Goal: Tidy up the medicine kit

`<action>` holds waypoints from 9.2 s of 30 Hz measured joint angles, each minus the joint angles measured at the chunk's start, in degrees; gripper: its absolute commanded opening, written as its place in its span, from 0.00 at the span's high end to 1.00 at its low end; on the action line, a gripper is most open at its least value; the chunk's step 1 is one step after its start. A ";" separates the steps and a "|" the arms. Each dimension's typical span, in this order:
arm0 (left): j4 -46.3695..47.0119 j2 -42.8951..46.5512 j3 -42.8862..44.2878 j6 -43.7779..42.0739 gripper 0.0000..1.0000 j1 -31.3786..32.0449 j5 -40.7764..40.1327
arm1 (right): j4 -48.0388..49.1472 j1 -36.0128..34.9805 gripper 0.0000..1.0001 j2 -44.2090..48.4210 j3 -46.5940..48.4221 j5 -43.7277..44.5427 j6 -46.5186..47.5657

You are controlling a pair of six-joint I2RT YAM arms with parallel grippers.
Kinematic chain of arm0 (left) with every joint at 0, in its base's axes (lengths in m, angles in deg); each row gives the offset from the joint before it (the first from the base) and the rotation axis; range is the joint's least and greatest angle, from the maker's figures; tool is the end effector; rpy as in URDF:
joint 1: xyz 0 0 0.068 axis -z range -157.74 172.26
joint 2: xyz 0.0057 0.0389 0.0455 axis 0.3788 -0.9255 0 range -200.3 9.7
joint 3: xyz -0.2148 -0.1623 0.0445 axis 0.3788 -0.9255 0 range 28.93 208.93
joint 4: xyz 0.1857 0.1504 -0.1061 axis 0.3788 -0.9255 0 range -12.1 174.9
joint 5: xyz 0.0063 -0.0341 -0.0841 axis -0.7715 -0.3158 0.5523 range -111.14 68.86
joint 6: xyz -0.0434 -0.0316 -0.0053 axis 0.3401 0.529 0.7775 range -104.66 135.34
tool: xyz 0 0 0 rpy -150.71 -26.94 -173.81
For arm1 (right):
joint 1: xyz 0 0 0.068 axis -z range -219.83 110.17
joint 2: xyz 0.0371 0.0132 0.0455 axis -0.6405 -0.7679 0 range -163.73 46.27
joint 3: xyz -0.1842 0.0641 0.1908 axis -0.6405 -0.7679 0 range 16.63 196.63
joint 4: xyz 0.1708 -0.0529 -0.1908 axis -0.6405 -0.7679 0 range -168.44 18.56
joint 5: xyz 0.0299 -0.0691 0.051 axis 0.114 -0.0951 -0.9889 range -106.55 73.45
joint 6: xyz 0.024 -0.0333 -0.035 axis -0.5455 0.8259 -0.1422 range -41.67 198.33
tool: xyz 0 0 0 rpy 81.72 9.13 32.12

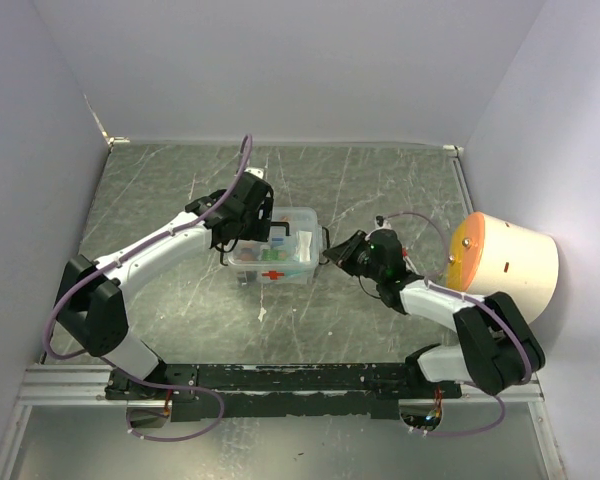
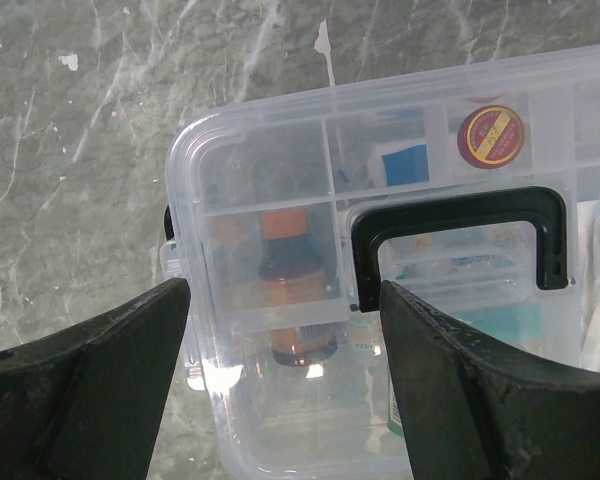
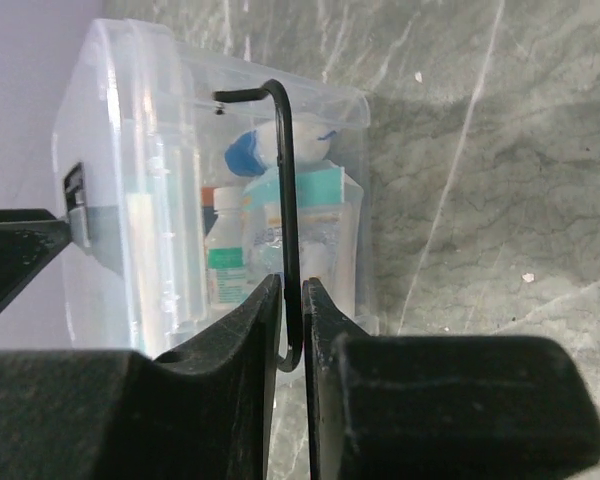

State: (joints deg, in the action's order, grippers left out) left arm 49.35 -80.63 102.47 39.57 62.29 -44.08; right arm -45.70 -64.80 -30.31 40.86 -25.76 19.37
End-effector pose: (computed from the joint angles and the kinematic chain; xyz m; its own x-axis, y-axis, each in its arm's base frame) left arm 0.2682 -0.2073 0.2797 -0.7210 0.1121 -0.6838 0.1252 0.9917 0.0306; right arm 0.2275 0.1122 0.1640 -0.6776 0.6174 -0.3996 0.0662 0.5924 0.8029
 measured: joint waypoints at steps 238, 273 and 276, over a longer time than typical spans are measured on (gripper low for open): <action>20.33 23.52 -31.36 17.94 0.64 -23.89 40.13 | -42.51 -21.88 0.43 -19.10 49.33 26.10 24.96; 5.81 17.46 -17.86 7.74 0.13 -20.20 30.67 | -48.87 -17.99 0.31 -6.38 39.08 31.47 21.16; 5.49 20.20 -17.68 6.99 0.11 -20.20 29.53 | -48.85 -17.35 0.31 -3.72 36.96 30.86 21.00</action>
State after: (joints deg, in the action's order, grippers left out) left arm 54.84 -60.43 84.79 46.56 42.10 -14.55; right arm -94.55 -82.16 -34.02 77.82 5.10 40.37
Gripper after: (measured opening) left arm 0.869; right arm 0.690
